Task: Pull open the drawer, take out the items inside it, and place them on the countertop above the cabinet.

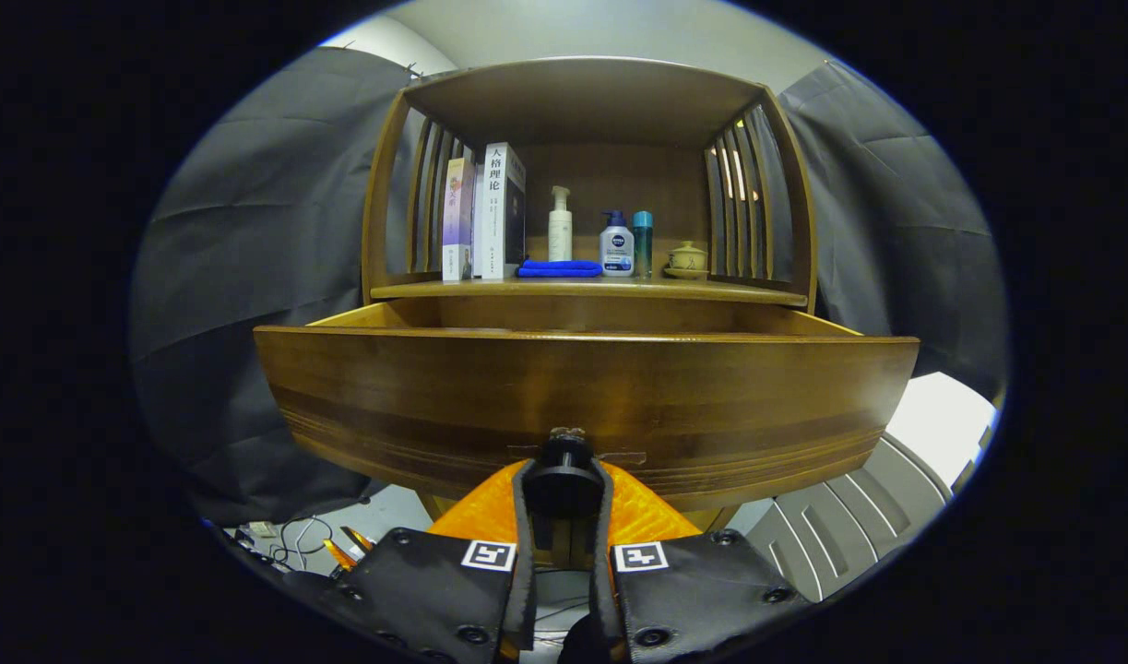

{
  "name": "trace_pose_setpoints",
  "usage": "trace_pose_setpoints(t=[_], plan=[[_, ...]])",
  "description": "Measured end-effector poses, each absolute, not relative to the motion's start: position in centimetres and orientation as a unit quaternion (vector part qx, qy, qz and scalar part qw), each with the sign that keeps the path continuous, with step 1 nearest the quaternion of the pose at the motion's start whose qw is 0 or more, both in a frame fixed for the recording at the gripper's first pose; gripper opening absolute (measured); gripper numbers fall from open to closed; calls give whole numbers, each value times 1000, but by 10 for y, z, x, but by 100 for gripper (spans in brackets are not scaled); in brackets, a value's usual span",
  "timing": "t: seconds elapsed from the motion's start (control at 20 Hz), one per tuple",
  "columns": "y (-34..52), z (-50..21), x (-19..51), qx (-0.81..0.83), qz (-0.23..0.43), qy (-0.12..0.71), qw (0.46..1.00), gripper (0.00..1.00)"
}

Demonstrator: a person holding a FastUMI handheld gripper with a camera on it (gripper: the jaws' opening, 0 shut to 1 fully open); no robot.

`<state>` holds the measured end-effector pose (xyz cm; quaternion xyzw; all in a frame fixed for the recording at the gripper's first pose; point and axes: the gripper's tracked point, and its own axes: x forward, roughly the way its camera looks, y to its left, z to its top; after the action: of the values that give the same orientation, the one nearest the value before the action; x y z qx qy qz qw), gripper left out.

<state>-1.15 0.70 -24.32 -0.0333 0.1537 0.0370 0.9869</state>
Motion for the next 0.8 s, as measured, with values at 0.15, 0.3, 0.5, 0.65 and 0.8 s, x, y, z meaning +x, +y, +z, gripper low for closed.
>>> trace_pose_setpoints(t=[0.15,0.3,0.5,0.65,0.8], plan=[[10,-245,-22,-38,47,158,986,25],[9,-244,-30,-40,53,160,985,25],[9,-245,-33,-43,56,163,984,25],[10,-245,-34,-37,55,171,983,34],[10,-240,-40,-30,62,176,982,63]])
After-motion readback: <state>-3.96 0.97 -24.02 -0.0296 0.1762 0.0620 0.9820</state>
